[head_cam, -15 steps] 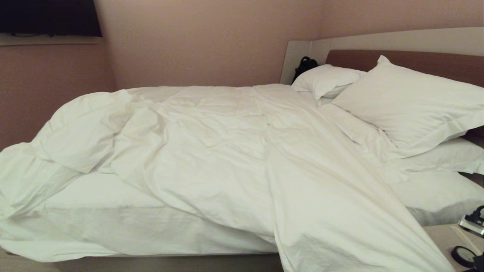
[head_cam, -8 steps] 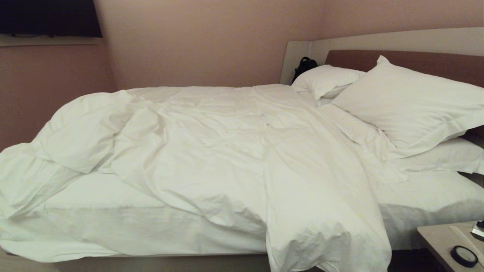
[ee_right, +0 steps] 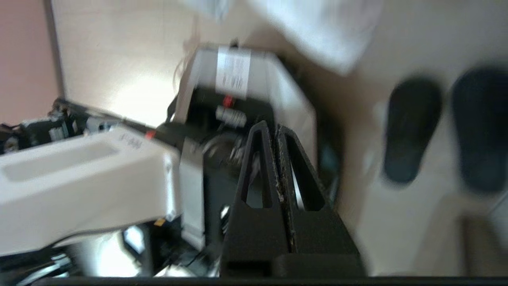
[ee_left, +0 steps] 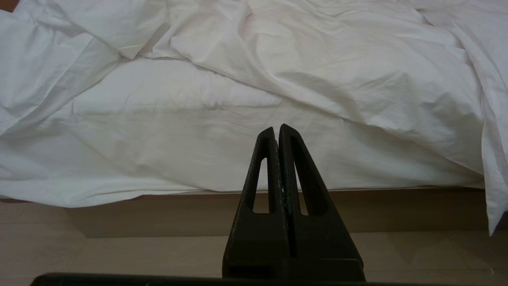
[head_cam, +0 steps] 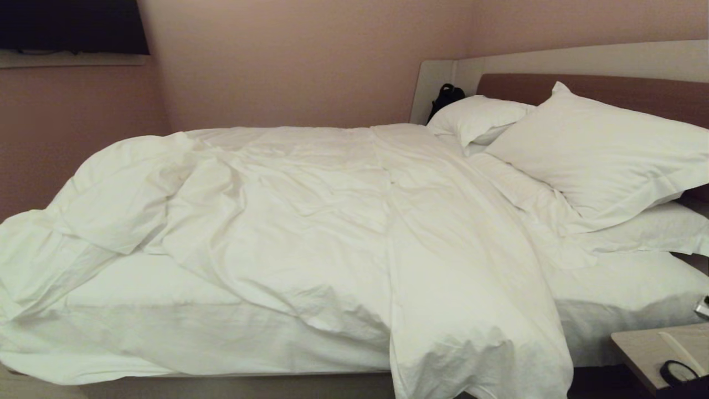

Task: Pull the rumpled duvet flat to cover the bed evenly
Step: Flatten the corners of the folded blanket

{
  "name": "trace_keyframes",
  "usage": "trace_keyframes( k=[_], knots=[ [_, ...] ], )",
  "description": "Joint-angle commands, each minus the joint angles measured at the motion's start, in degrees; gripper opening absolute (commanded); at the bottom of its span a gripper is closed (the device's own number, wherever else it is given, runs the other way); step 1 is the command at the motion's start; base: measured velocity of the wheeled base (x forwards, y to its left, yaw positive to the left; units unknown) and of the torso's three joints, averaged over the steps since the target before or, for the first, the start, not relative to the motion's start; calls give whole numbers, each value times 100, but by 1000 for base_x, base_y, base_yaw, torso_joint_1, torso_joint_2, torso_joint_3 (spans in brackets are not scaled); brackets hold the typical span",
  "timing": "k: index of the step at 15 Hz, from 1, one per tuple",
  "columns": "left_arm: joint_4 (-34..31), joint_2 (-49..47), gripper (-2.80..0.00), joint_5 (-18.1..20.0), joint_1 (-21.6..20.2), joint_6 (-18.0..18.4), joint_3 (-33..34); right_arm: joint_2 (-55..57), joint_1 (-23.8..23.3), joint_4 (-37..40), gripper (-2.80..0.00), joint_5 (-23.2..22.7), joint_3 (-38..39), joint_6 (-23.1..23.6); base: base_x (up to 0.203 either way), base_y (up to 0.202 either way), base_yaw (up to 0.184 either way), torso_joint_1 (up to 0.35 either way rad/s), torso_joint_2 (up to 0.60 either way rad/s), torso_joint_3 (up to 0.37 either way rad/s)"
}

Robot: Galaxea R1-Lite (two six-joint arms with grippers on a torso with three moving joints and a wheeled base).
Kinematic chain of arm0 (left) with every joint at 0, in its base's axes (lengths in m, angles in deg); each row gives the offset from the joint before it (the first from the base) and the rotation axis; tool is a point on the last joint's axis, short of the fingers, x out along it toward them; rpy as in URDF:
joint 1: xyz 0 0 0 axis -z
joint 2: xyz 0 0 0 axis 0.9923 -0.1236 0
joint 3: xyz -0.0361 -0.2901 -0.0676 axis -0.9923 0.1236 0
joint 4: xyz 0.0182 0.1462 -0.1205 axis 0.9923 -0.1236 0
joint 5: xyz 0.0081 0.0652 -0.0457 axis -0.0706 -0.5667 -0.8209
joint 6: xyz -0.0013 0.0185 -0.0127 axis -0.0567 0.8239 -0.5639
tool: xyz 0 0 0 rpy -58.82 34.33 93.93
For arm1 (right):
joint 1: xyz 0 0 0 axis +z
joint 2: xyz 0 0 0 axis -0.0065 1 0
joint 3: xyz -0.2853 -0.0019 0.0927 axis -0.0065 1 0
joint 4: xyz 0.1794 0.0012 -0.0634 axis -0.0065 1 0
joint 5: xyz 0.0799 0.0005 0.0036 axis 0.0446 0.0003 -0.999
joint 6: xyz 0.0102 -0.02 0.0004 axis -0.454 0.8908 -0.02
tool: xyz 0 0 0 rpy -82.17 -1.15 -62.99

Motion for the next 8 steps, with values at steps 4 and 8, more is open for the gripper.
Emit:
trace_keyframes(
  k=[4, 8],
  knots=[
    [0, 0, -280, -3, 0, 1, 0, 1263, 658, 25, -280, -757, -1446, -134, 0, 0, 0, 0, 0, 0],
    [0, 0, -280, -3, 0, 1, 0, 2466, 962, 49, -280, -1137, -2961, -471, 0, 0, 0, 0, 0, 0]
  ],
)
